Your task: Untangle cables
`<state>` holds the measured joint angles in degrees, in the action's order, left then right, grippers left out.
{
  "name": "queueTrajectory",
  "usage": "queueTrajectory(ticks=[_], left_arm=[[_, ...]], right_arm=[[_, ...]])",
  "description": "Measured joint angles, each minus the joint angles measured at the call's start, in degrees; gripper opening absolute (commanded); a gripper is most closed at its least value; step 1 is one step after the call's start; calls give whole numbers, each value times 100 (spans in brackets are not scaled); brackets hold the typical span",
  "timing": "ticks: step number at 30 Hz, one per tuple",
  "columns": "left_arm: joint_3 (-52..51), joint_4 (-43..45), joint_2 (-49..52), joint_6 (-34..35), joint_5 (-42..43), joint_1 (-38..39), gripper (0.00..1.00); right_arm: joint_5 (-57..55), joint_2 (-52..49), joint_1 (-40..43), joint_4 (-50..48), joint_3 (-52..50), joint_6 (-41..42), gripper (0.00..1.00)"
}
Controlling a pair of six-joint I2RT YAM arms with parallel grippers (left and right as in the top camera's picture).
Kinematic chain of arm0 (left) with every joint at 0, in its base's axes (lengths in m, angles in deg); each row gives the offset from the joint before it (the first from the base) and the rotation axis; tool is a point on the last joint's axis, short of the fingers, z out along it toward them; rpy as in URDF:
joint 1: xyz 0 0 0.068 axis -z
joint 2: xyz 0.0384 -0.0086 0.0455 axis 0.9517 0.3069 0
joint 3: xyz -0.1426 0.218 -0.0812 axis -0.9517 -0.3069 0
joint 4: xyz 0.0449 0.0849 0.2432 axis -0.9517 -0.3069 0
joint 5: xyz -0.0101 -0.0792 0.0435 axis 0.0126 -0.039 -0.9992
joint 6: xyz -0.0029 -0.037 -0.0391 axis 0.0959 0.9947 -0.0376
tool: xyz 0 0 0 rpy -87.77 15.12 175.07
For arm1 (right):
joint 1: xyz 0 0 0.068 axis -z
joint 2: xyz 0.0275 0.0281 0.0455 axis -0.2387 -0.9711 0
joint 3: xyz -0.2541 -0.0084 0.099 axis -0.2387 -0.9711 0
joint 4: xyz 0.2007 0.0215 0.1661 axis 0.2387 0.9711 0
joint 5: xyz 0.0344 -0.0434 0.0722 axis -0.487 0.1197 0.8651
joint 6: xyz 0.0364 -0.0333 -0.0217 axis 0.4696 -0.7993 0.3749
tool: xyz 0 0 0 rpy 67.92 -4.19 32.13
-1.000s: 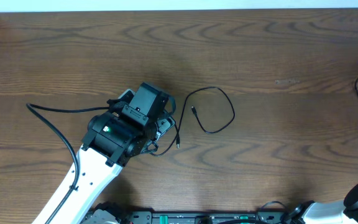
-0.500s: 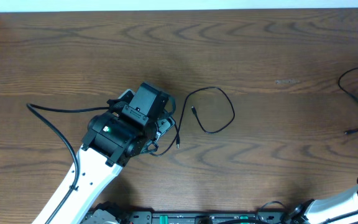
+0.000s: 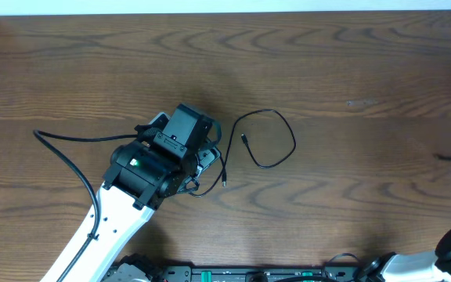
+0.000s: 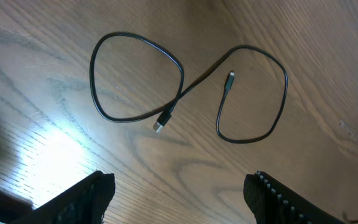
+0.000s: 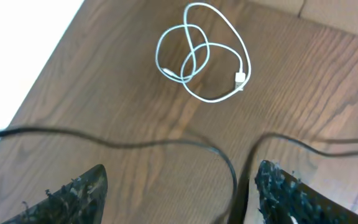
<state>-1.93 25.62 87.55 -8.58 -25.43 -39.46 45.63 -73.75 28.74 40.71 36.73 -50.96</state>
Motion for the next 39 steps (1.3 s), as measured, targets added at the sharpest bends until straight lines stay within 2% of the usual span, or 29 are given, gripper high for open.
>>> queueTrajectory(ticks=[2, 3, 4, 13, 16, 18, 20, 21, 24, 26, 29, 34, 39], left_arm=[[0, 0, 0, 0, 0, 0, 72], [0, 0, 0, 0, 0, 0, 72], [0, 0, 0, 0, 0, 0, 72], [0, 0, 0, 0, 0, 0, 72], [0, -2, 0, 0, 0, 0, 72], [0, 0, 0, 0, 0, 0, 72], [0, -2, 0, 0, 0, 0, 72], [0, 0, 0, 0, 0, 0, 72], [0, -4, 0, 0, 0, 0, 72], [0, -7, 0, 0, 2, 0, 72], [0, -2, 0, 0, 0, 0, 72], [0, -4, 0, 0, 0, 0, 72], [0, -37, 0, 0, 0, 0, 72]], right_arm=[[22, -22, -44, 76, -17, -74, 23], [28, -42, -63, 103, -52, -87, 9], [35, -79, -81, 157, -90, -111, 1], [175, -138, -129, 138, -129, -131, 1], [179, -138, -273, 136, -129, -122, 24], [201, -138, -413, 131, -129, -186, 31], [197, -166, -557, 133, -129, -179, 42], [201, -221, -682, 142, -129, -179, 53], [177, -461, -964, 299, -129, -208, 56], [42, -671, -1108, 437, -133, -175, 65], [-505, -863, -1113, 704, -146, 81, 70], [-1357, -881, -544, 898, -160, 299, 73], [-1626, -885, 444, 1078, -160, 39, 75]])
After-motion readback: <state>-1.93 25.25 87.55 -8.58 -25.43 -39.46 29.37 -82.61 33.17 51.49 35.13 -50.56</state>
